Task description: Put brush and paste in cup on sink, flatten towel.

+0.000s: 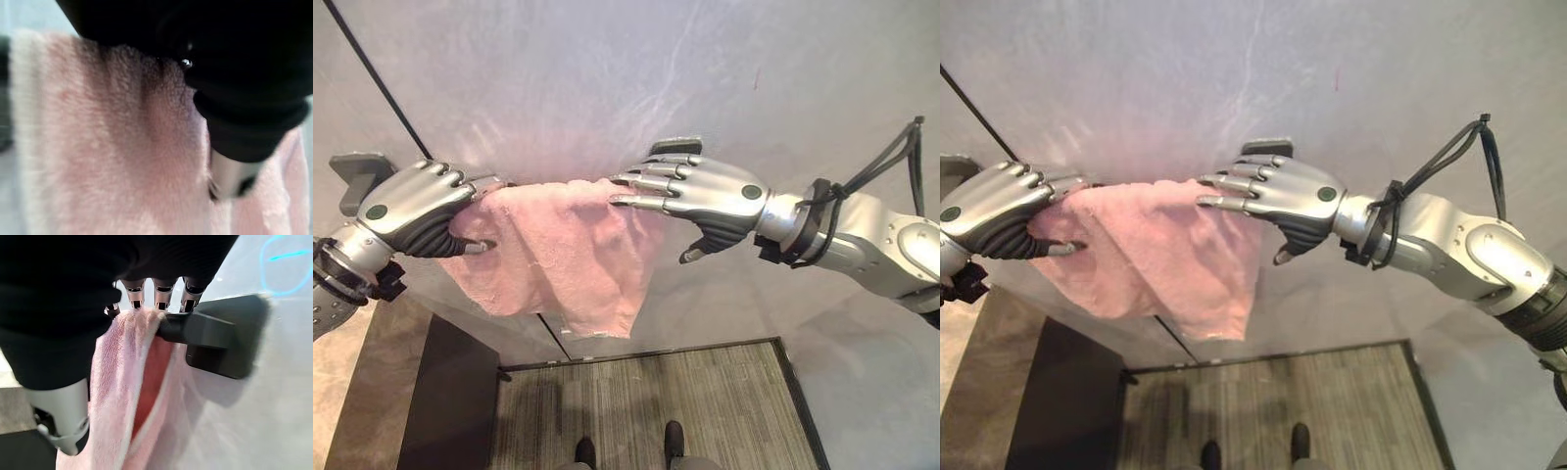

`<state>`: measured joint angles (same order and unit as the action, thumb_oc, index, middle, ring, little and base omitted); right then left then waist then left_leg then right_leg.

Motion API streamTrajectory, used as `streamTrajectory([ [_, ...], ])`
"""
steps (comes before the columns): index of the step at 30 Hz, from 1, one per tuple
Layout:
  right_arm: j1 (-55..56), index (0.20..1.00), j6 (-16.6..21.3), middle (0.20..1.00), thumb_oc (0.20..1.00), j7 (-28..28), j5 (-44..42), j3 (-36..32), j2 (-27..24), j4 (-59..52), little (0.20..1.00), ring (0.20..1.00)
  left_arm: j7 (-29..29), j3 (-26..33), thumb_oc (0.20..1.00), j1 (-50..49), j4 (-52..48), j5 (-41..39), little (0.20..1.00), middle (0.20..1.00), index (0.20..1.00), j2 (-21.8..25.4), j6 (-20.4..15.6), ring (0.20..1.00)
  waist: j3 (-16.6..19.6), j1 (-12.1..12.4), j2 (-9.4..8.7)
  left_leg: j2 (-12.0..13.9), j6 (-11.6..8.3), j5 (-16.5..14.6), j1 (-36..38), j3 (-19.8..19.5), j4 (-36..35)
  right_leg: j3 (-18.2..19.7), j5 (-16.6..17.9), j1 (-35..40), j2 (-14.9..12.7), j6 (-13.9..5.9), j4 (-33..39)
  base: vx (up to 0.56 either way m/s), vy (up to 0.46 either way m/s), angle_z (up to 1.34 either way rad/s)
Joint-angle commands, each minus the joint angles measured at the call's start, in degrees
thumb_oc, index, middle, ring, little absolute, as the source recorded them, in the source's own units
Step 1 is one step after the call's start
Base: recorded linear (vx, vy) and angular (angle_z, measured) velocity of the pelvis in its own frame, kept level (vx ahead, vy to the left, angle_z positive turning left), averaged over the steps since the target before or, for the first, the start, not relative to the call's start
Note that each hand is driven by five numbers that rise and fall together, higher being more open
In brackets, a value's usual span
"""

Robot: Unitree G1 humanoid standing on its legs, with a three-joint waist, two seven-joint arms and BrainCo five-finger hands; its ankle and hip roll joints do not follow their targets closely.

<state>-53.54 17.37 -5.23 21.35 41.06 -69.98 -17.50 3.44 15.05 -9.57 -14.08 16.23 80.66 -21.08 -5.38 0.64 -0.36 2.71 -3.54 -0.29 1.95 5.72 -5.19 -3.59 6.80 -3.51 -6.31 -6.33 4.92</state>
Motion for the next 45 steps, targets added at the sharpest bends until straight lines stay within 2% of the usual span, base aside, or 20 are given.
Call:
streamTrajectory([
  [1, 9.2, 1.0, 0.7, 1.0, 1.0, -4.0, 5.4, 4.2, -6.6, 4.4, 1.0, 1.0, -5.5, -2.3, 1.0, -12.4, 4.9, 7.3, 1.0, 1.0, 1.0, 1.5, -0.9, 1.0, 0.6, -0.8, -0.88, -0.9, 0.58, 0.0, 0.4, 2.2, 0.2, -0.4, -1.9, 3.8, -5.9, -6.39, -1.2, 0.0, 0.0, 0.0],
  [7, 16.6, 1.0, 1.7, 1.0, 1.0, -3.1, 10.0, 2.7, -7.6, 9.8, 1.0, 1.0, -4.4, 0.3, 1.0, -16.5, 10.0, 9.2, 1.0, 1.0, 1.0, -0.9, 0.1, 1.0, 1.2, -0.8, -0.89, -0.7, 0.51, -0.3, 1.6, 2.2, 0.2, -0.7, -2.5, 5.1, -6.0, -6.3, -1.1, 0.0, -0.002, 0.01],
  [10, 19.5, 1.0, 0.9, 1.0, 1.0, -2.4, 10.9, 0.0, -5.9, 11.9, 1.0, 1.0, -3.5, 1.6, 1.0, -17.0, 12.6, 7.2, 1.0, 1.0, 1.0, -6.5, 1.6, 1.0, 1.5, -0.2, -0.83, -0.6, 0.47, -0.4, 2.0, 2.0, 0.2, -1.0, -2.9, 5.9, -5.9, -6.15, -1.0, 0.02, -0.022, 0.01],
  [12, 22.6, 1.0, 0.1, 1.0, 1.0, -1.7, 8.8, -5.6, -3.9, 10.1, 1.0, 1.0, -2.9, 3.2, 1.0, -18.3, 12.2, 3.8, 1.0, 1.0, 1.0, -12.1, 2.6, 1.0, 1.8, 0.2, -0.69, -0.5, 0.48, -0.4, 2.3, 1.7, 0.2, -1.3, -3.2, 6.5, -5.8, -6.01, -0.9, 0.03, -0.033, 0.04],
  [13, 25.2, 1.0, -0.4, 1.0, 1.0, -1.4, 8.7, -8.2, -2.1, 9.7, 1.0, 1.0, -2.8, 3.6, 1.0, -18.4, 11.4, 2.8, 1.0, 1.0, 1.0, -13.9, 2.8, 1.0, 1.9, 0.3, -0.83, -0.5, 0.49, -0.5, 2.5, 1.6, 0.2, -1.5, -3.3, 6.8, -5.8, -5.94, -0.9, 0.0, 0.0, 0.0],
  [14, 27.9, 1.0, -1.0, 1.0, 1.0, -0.5, 5.2, -12.4, 1.3, 9.1, 1.0, 1.0, -2.0, 3.4, 1.0, -17.8, 11.2, -0.2, 1.0, 1.0, 1.0, -18.8, 3.1, 1.0, 2.1, 0.3, -0.79, -0.4, 0.52, -0.5, 2.7, 1.5, 0.2, -1.6, -3.5, 7.0, -5.7, -5.77, -0.9, 0.0, 0.0, 0.0],
  [17, 33.1, 1.0, -2.1, 1.0, 1.0, 1.4, 2.5, -18.7, 6.1, 8.7, 1.0, 1.0, 0.2, 2.6, 1.0, -15.4, 10.8, -4.9, 1.0, 1.0, 1.0, -24.4, 3.5, 1.0, 2.3, 0.7, -0.95, -0.3, 0.58, -0.6, 3.0, 1.3, 0.2, -1.9, -3.8, 7.6, -5.6, -5.45, -0.8, 0.0, 0.0, 0.0],
  [18, 35.4, 1.0, -2.5, 1.0, 1.0, 2.7, -0.1, -21.6, 9.6, 8.5, 1.0, 1.0, 1.7, 2.0, 1.0, -14.0, 10.4, -7.1, 1.0, 1.0, 1.0, -27.0, 3.6, 1.0, 2.3, 0.8, -1.0, -0.3, 0.64, -0.6, 3.3, 1.0, 0.2, -2.1, -4.0, 8.0, -5.5, -5.3, -0.7, 0.02, -0.028, 0.03],
  [19, 37.5, 1.0, -2.8, 1.0, 1.0, 3.6, -3.3, -24.7, 14.0, 7.7, 1.0, 1.0, 3.1, 1.5, 1.0, -12.3, 10.1, -11.0, 1.0, 1.0, 1.0, -31.9, 3.3, 1.0, 2.6, 0.8, -1.13, -0.2, 0.69, -0.6, 3.3, 0.9, 0.2, -2.2, -4.2, 8.1, -5.4, -5.1, -0.6, 0.0, 0.0, 0.0],
  [26, 39.4, 1.0, -3.2, 1.0, 1.0, 8.7, -14.3, -28.3, 32.8, 6.6, 1.0, 1.0, 5.9, -3.1, 1.0, -4.4, 7.8, -22.9, 1.0, 1.0, 1.0, -47.7, 2.2, 1.0, 2.9, 0.9, -1.43, 0.1, 0.83, -0.5, 2.9, 0.1, 0.2, -2.2, -4.6, 8.1, -5.0, -4.22, -0.9, -0.01, -0.007, 0.01],
  [28, 39.5, 1.0, -3.0, 1.0, 1.0, 8.8, -16.4, -28.3, 36.3, 6.4, 1.0, 1.0, 6.2, -3.6, 1.0, -3.3, 7.1, -24.7, 1.0, 1.0, 1.0, -50.6, 1.9, 1.0, 2.9, 1.0, -1.5, 0.2, 0.88, -0.3, 2.5, -0.1, 0.2, -2.2, -4.6, 7.9, -5.0, -4.02, -1.0, -0.04, -0.027, 0.05],
  [34, 42.0, 1.0, -1.2, 1.0, 1.0, 10.1, -23.6, -31.3, 42.8, 3.4, 1.0, 1.0, 9.5, -1.5, 1.0, -2.4, 4.6, -27.6, 1.0, 1.0, 1.0, -56.6, 0.2, 1.0, 2.9, 1.0, -1.68, 0.3, 0.96, -0.1, 1.8, -0.6, 0.2, -2.3, -4.3, 7.2, -4.8, -3.69, -1.1, -0.03, -0.018, 0.08],
  [36, 42.1, 1.0, -0.4, 1.0, 1.0, 11.0, -21.4, -32.4, 42.3, 1.6, 1.0, 1.0, 10.2, -0.9, 1.0, -2.4, 4.2, -27.8, 1.0, 1.0, 1.0, -57.0, -0.6, 1.0, 2.7, 1.2, -1.69, 0.3, 0.9, 0.0, 1.5, -0.7, 0.2, -2.4, -4.2, 7.0, -4.7, -3.7, -1.1, -0.02, -0.016, 0.05],
  [42, 39.9, 1.0, -0.3, 1.0, 1.0, 10.5, -19.0, -31.3, 40.8, 0.1, 1.0, 1.0, 10.5, -1.2, 1.0, -1.8, 2.5, -23.2, 1.0, 1.0, 1.0, -54.3, -0.6, 1.0, 2.9, 1.4, -1.71, 0.4, 0.7, 0.3, 1.0, -0.7, 0.2, -2.5, -3.7, 6.6, -4.6, -3.77, -0.8, 0.0, -0.003, 0.01],
  [45, 37.5, 1.0, 0.0, 1.0, 1.0, 10.5, -19.3, -29.8, 40.2, 0.0, 1.0, 1.0, 11.7, -1.7, 1.0, -0.7, 1.1, -14.5, 1.0, 1.0, 1.0, -47.9, 0.1, 1.0, 2.9, 1.4, -1.54, 0.5, 0.58, 0.3, 1.0, -0.7, 0.2, -2.4, -3.5, 6.6, -4.6, -3.82, -0.6, 0.0, 0.0, 0.0],
])
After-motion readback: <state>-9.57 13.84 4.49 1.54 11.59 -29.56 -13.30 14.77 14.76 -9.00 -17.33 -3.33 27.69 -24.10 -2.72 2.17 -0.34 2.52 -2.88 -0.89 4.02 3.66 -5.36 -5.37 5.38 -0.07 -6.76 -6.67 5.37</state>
